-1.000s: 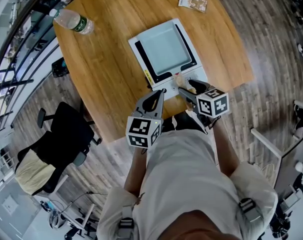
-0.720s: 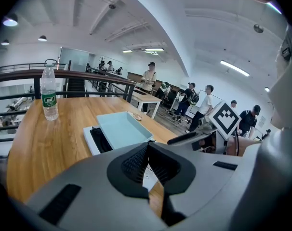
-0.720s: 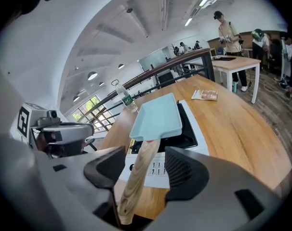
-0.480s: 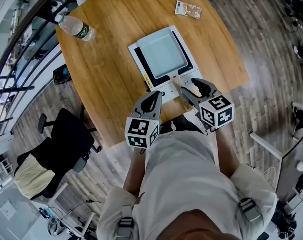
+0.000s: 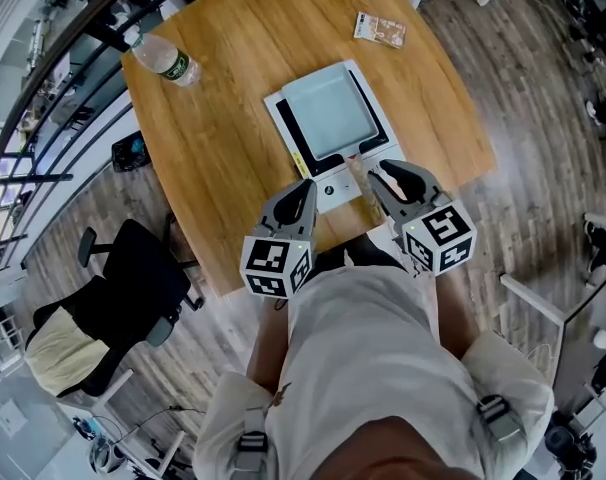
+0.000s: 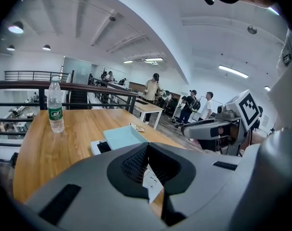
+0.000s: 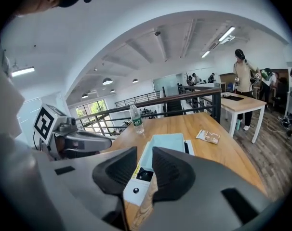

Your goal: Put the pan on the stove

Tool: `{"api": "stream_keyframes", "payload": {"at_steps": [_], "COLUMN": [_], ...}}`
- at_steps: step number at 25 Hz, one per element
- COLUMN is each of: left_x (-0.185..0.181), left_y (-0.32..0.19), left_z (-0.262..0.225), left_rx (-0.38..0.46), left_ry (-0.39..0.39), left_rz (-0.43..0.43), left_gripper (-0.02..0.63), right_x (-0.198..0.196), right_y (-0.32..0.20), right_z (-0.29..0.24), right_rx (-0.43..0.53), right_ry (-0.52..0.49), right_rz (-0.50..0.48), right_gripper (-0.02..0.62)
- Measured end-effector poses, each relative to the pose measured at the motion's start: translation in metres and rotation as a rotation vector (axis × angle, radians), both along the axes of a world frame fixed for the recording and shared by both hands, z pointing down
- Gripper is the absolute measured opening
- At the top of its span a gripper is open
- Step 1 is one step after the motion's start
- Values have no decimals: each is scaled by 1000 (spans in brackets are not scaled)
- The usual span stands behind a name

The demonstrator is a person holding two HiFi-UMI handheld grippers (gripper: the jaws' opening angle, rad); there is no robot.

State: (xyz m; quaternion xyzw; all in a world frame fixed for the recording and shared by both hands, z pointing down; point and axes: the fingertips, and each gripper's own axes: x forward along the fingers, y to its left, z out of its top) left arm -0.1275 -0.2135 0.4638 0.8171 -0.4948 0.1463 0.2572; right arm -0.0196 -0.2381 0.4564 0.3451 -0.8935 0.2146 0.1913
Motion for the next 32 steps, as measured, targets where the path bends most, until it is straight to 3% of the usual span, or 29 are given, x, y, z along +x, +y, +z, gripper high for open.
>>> {"api": "stream_keyframes", "payload": {"at_steps": [7, 14, 32], "left_x": [-11, -19, -21], "left_y": [4, 9, 10], "left_z": [-21, -24, -27], "left_rx": [46, 50, 58], "left_ry": [2, -6, -26], "left_rz": [-29, -49, -54], "left_gripper": [18, 18, 18], "right_x": [-5, -5, -2], "right_y": [2, 7, 4], "right_z": [-29, -32, -26], "right_rx": [87, 98, 88], "right_ry": [-19, -17, 12], "right_rz": [-11, -22, -27], "right_gripper": [53, 24, 20]}}
